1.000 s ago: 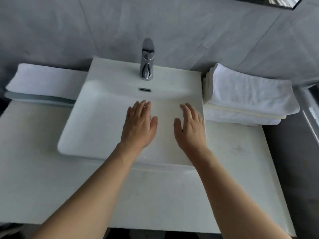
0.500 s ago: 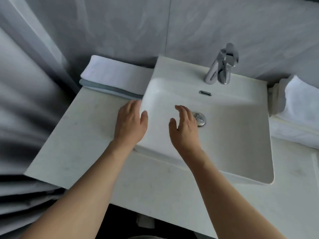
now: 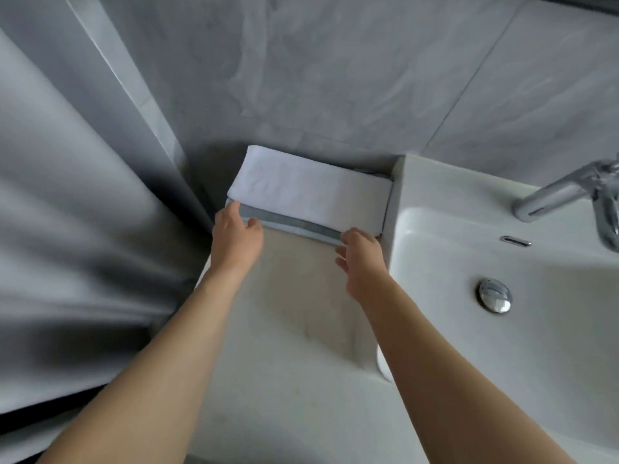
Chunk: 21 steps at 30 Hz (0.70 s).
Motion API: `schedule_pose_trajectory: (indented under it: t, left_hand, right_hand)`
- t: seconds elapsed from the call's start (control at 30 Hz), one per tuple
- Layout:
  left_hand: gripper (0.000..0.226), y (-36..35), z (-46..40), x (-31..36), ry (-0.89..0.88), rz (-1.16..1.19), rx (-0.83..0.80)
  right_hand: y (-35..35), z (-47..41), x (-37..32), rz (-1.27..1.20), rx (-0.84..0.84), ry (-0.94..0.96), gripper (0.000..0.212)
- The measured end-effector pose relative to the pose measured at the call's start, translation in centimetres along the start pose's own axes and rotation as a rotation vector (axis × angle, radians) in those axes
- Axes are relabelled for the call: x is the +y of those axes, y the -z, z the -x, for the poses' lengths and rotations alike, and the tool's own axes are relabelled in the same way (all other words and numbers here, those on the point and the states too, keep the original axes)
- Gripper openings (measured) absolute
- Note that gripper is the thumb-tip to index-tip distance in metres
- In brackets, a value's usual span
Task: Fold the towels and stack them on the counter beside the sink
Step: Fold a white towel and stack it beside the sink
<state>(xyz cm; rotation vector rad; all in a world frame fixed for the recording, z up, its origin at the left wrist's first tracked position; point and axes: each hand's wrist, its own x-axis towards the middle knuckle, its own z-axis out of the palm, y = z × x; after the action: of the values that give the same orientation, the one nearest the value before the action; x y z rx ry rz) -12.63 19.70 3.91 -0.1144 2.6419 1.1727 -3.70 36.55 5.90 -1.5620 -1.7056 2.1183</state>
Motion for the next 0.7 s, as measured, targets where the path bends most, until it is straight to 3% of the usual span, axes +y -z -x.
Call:
schedule_pose_trajectory:
  t: [0.1,0.2,0.4,0.47,0.57,0.7]
  left_hand:
    - [0.045,0.3,-4.6,-0.8,0.131,0.043,-0.056]
    - [0.045,-0.6,-8.4,-0.9,0.224,0.078,-0.097]
    - [0.055,-2.4,-13.4,-0.8,0.358,0.103,-0.011]
    - [0.051,-2.7,-14.6,-0.9,0.372,0.150,0.009]
    - [0.024,-2.8,-16.0,-0.7,0.346,0.195,-0.036]
    - [0.014,-2.5,-17.1,0.6,0.231,0.237,-0.110]
  right_hand:
    - [-1.7,-3.2,-1.4,-0.274,0.115,-0.233,0.008]
    - [-2.3,-6.2,-2.2,-0.461,0.203,-0.344,0.012]
    - [-3.1,-10.8,-2.7,-0.533,0.343,-0.475,0.015]
    - [-3.3,-11.5,-2.8,-0.510,0.363,-0.477,0.014]
    - [-3.4,-12.0,-3.2,-0.482,0.415,-0.428,0.015]
    - [-3.5,-12.6,-3.4,-0.304,0.432,-0.222,0.010]
